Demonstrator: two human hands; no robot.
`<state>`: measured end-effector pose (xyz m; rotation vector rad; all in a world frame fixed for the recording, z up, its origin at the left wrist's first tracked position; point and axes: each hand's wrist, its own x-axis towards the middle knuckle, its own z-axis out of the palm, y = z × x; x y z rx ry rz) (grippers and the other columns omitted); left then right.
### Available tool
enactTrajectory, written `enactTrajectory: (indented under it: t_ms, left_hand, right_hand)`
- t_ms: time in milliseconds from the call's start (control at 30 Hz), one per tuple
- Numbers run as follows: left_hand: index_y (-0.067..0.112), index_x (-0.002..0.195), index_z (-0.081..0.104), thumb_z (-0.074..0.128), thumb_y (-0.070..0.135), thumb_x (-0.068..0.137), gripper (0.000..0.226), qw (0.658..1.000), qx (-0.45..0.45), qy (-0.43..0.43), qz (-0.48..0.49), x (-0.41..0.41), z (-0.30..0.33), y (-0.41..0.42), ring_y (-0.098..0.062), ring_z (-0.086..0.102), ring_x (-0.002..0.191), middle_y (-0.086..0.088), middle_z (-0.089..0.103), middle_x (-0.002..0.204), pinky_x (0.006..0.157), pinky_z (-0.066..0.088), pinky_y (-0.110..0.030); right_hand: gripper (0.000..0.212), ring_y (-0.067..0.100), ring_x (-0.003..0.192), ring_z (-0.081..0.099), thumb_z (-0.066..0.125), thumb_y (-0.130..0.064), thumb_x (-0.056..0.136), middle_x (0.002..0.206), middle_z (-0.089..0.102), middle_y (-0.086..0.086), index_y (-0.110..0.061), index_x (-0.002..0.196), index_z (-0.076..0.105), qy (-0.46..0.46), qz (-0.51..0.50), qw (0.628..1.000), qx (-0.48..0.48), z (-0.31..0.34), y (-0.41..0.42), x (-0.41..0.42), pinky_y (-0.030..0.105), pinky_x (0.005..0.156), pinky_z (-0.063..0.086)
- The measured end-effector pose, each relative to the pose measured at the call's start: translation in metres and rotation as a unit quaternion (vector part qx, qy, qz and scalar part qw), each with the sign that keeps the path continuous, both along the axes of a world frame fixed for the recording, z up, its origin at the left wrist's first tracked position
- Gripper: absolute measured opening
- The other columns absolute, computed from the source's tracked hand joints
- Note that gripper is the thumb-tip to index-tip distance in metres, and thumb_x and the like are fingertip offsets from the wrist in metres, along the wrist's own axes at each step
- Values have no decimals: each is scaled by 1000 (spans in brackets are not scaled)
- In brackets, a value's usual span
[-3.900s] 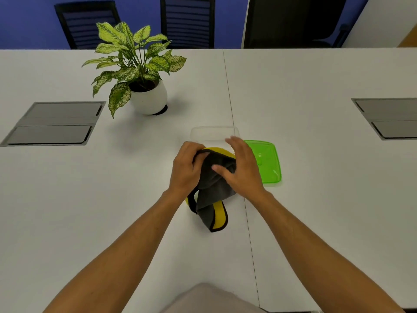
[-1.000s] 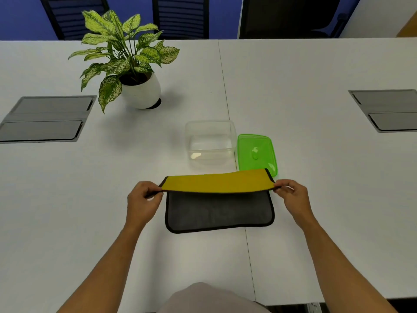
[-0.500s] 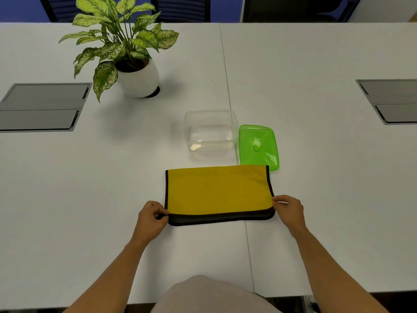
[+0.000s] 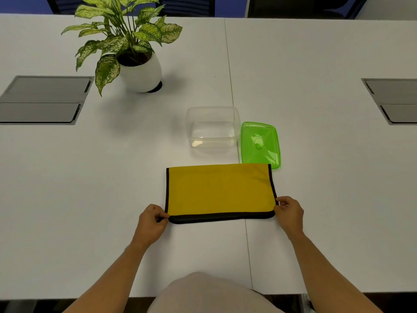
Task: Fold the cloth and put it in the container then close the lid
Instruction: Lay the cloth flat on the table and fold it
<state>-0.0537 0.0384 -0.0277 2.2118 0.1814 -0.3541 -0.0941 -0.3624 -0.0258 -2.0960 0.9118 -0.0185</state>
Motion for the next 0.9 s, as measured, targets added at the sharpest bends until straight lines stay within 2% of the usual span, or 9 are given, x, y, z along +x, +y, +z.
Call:
enactTrajectory:
  t_ms: [133,233,333,400,500,600,633,733,900]
  left_hand:
    - [18,72,66,69,-9,77,27,1000,-9,11,9,-5,-2,-3,-19,62,80,-6,58,89,72,45,-14]
    - [14,85,66,72,3,79,14,998,-31,47,36,-6,-5,-6,-19,61,85,-6,60,96,81,49,-26]
    - [15,105,57,72,24,83,28,993,-35,89,73,-4,-7,-11,-22,65,85,-6,65,94,79,50,-31]
    - [12,109,52,71,28,84,35,988,-31,108,104,0,-7,-14,-23,68,78,-10,68,87,79,53,-36]
    - [1,100,60,70,24,85,29,980,-14,145,133,9,-8,-19,-25,68,69,-16,70,81,74,57,-38]
    - [-7,98,60,66,19,89,28,964,-56,205,162,16,-7,-24,-24,66,61,-20,68,81,53,56,-29]
    - [-7,99,59,64,18,90,27,955,-77,224,178,17,-7,-24,-25,66,62,-21,67,83,51,56,-29]
    - [-1,93,56,61,16,92,18,936,-122,251,212,20,-9,-24,-28,67,64,-24,67,89,58,60,-35]
    - [3,83,54,63,10,90,13,929,-146,249,233,21,-12,-22,-29,69,69,-24,67,94,71,59,-37]
  right_hand:
    - [25,28,80,57,58,10,81,92,58,14,3,104,65,1,16,1000,-21,-3,4,-5,31,72,44]
    - [27,29,82,58,57,7,83,97,60,19,1,109,62,13,21,1000,-13,-5,6,-3,32,72,46]
    - [35,28,82,58,64,-4,85,95,59,19,-2,119,54,20,11,1000,-6,-5,8,-2,41,80,53]
    - [38,27,77,57,65,-6,86,86,60,16,-1,121,51,26,2,1000,5,-4,8,-2,35,77,50]
    - [34,29,77,59,68,-8,85,85,64,18,1,115,56,36,-7,999,6,-5,6,-2,31,76,47]
    - [32,30,80,62,71,-12,83,92,68,20,-1,111,60,50,-12,999,4,-5,4,-2,34,79,49]
    - [32,28,80,61,72,-13,82,91,68,17,-2,110,60,56,-14,998,6,-5,4,-2,35,79,50]
    - [28,30,83,64,72,-12,81,92,69,16,-4,106,62,65,-22,998,12,-5,4,-2,39,81,53]
    - [22,33,79,68,71,-7,80,86,70,15,-10,99,62,58,-49,997,28,-9,1,-5,47,79,58]
